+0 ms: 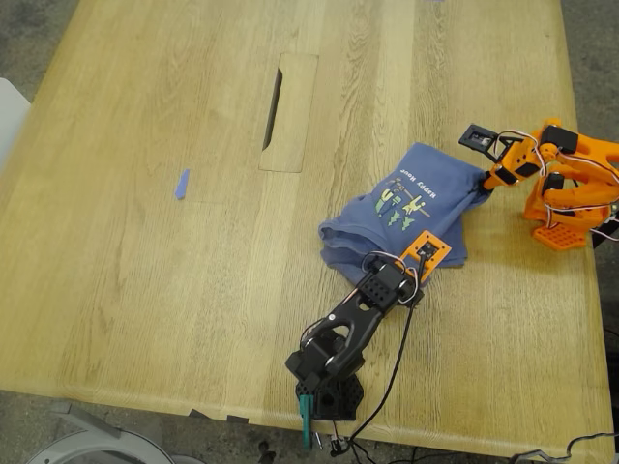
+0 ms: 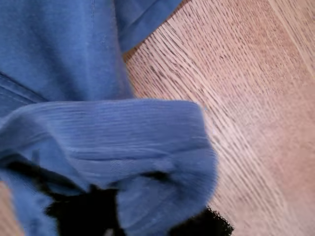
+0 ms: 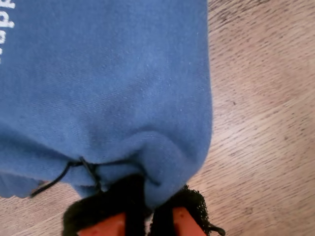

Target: Fold a T-shirt

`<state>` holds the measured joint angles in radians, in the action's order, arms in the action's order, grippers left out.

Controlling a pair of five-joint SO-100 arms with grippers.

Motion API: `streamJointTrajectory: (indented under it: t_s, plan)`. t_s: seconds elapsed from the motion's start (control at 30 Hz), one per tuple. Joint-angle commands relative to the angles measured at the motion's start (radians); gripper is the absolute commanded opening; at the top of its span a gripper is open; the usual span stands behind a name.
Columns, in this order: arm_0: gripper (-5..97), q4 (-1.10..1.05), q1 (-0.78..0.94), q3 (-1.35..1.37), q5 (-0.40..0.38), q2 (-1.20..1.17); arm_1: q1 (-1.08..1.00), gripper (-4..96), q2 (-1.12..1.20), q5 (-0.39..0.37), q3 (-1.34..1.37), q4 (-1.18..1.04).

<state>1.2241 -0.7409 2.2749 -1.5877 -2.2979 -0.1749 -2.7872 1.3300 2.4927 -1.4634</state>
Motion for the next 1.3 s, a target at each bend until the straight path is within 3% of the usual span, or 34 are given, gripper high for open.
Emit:
streamJointTrajectory:
  t_s: [0.0, 0.13, 0.3, 0.67, 0.97, 1.17, 1.27]
  plan:
    - [28, 0.002, 0.02, 0.003, -0.06, -0.066, 0.003, 16.6, -0.034, -0.014, 0.025, 0.014]
    - [59, -0.009, 0.02, 0.026, -0.167, -0.077, 0.025, 26.1, -0.106, -0.035, 0.095, 0.044]
    - [80, 0.011, 0.028, 0.035, -0.31, -0.077, 0.029, 28.7, -0.149, -0.043, 0.127, 0.067]
    - [87, 0.25, 0.106, -0.011, -0.383, -0.202, -0.041, 32.1, -0.242, -0.064, 0.057, -0.044]
    - [87, 0.374, 0.183, -0.178, -0.334, -0.242, -0.137, 29.9, -0.239, -0.063, -0.066, -0.086]
    - [80, 0.199, 0.212, -0.341, -0.229, -0.127, -0.114, 16.9, -0.058, -0.037, -0.21, 0.057]
    - [69, 0.041, 0.23, -0.394, -0.215, -0.063, -0.094, 0.2, 0.094, -0.023, -0.337, 0.117]
